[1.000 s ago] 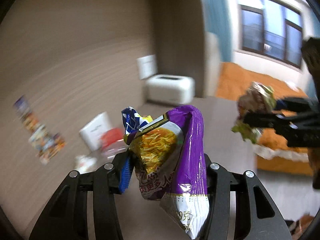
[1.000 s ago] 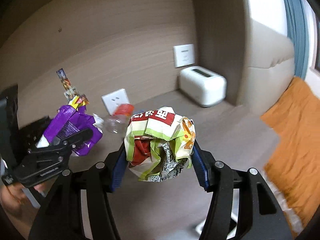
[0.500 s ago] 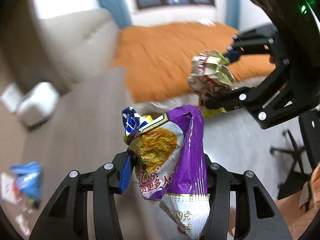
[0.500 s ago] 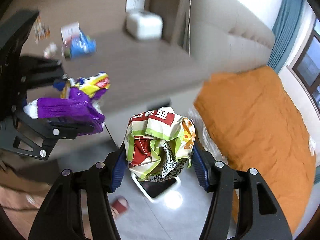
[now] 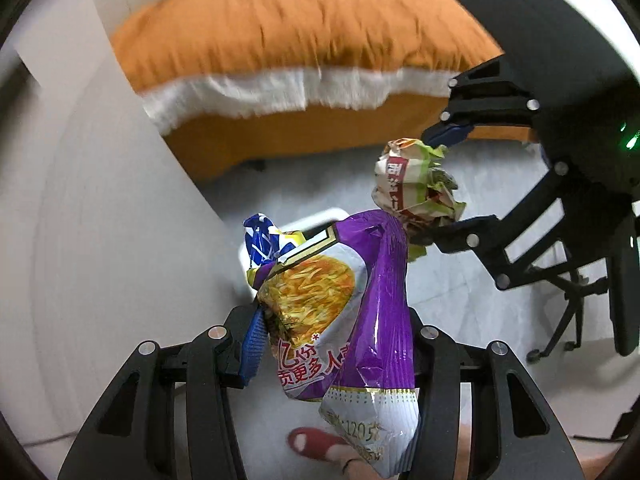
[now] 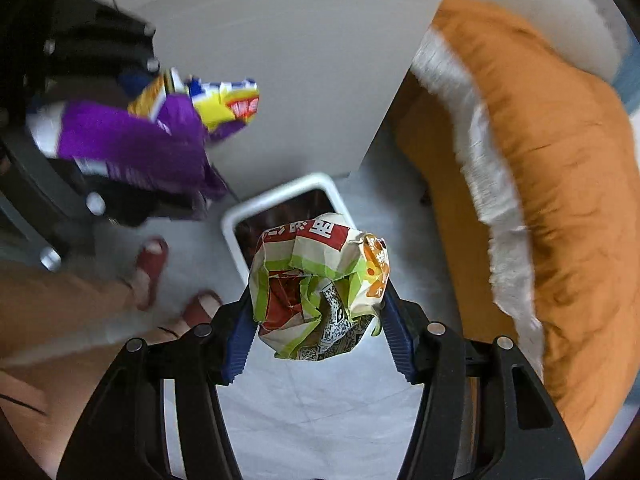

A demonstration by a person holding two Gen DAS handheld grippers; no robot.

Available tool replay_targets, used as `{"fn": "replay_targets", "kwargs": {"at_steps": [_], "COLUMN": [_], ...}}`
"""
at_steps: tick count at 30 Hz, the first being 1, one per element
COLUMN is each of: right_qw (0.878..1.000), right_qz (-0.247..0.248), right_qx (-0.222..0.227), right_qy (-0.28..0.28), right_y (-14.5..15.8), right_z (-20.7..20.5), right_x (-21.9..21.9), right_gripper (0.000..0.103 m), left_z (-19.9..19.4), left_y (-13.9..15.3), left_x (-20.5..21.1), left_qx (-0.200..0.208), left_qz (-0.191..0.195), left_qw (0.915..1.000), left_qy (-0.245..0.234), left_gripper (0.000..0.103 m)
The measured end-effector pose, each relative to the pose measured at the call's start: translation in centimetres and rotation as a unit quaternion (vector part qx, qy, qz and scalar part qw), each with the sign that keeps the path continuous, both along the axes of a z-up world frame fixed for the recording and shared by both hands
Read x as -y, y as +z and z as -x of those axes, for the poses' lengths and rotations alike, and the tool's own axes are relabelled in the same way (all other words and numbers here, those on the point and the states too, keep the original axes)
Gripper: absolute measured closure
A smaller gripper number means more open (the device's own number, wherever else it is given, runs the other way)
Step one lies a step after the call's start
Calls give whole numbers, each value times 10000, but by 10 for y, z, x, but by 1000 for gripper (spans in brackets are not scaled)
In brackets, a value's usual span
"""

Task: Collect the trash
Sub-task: 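Carry both bags over the white bin and open both tools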

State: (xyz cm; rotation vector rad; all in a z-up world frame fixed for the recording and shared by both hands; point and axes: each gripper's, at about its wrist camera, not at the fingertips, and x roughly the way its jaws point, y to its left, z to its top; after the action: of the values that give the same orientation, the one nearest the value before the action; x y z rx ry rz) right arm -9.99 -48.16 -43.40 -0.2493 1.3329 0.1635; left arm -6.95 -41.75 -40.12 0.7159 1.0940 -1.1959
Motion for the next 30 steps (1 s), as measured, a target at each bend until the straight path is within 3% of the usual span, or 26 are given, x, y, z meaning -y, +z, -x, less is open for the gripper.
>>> {"fn": "replay_targets", "kwargs": {"at_steps": [4,9,10,11,12,13,19,30], "right_qw": [9994,9965,9959,9949,9935,9926,9875,9878], "right_qz": [-85,33,34,34,42,96,138,263], "right_qx": [-123,-195,-214,-251,-285,-258,-472,-462], "right_qy": [313,813,874,977,1105,1181,1495,1463], "right_y": [-70,-135,-144,-153,-160,-162,-171,-135], "right_z": [-11,-21,-23,-23,-23,-22,-25,-21], "right_x": [9,8,9,8,7,4,8,7], "right_gripper": [45,44,38,31,9,4,4,4], "left_z": [0,1,0,-1,-1,-4,-6,-12], "left_y": [-82,-142,-153,-158,-165,-172,-179,-148], "left_x": [9,9,9,9,10,12,11,19], "left_qx": [-170,-231,-279,-328,-360,-340,-360,-201], "left_qz": [-185,-294,-326,-336,-352,-339,-320,-219], "left_qw": [9996,9986,9982,9979,9977,9979,9973,9973], "left_qy": [-161,-375,-416,-440,-445,-441,-558,-679], "left_gripper": [54,54,53,43,15,5,5,5]}}
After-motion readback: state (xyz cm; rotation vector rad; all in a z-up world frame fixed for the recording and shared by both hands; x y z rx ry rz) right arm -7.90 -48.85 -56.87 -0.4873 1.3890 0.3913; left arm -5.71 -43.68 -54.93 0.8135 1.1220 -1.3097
